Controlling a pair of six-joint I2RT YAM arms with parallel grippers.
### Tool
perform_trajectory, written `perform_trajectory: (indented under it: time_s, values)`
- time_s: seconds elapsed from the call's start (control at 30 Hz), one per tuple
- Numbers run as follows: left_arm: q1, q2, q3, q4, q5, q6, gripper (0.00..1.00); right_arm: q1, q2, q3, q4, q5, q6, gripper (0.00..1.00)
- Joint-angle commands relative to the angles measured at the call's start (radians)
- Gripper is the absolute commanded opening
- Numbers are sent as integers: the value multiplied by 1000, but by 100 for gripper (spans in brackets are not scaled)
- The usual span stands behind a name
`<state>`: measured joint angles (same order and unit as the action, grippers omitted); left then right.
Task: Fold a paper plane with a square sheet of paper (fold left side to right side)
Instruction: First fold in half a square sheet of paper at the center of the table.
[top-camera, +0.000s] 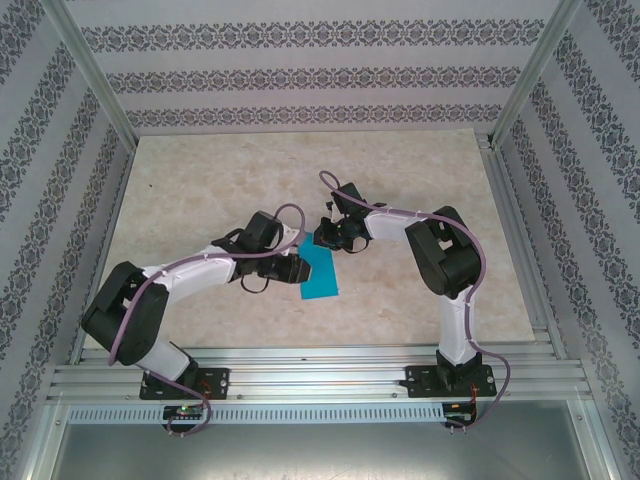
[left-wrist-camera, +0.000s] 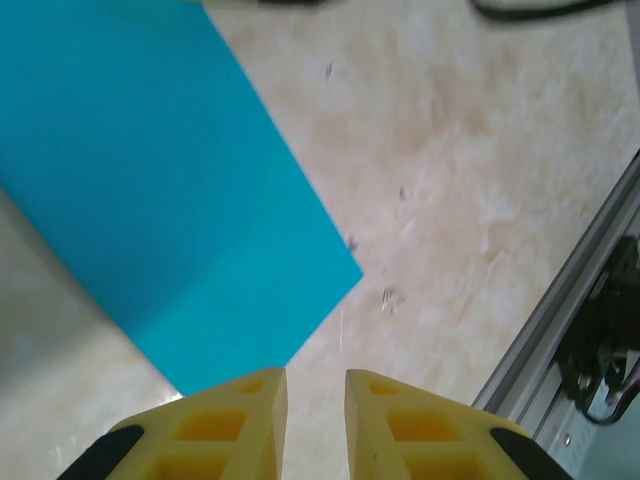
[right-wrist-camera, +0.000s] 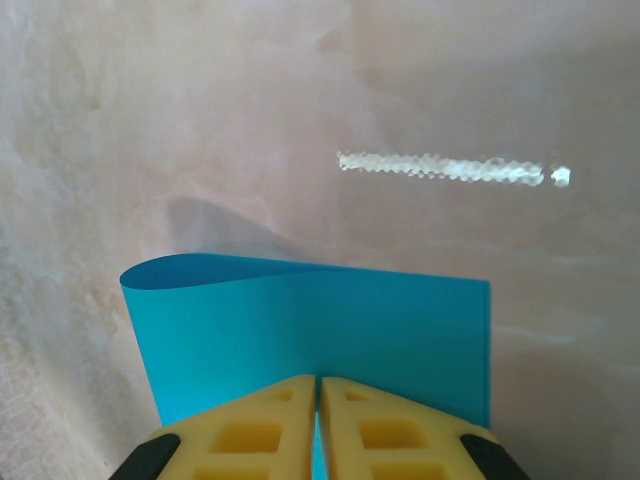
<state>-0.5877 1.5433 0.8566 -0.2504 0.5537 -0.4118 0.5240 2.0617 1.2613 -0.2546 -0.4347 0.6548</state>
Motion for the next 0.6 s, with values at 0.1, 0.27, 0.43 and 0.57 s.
perform_trajectory:
  time_s: [0.1,0.27,0.43,0.57]
  values:
    - [11,159,107,40,22,-11,22,14,40,-19,-62,91,-19,12]
    - [11,247,116,90,11,-30,22,14,35,-20,-63,90,-20,12]
    - [10,288,89,100,-17,-34,22,16,16,-17,-64,91,-24,13]
    - [8,293,52,104,-34,-29,22,13,-20,-5,-60,88,-30,13]
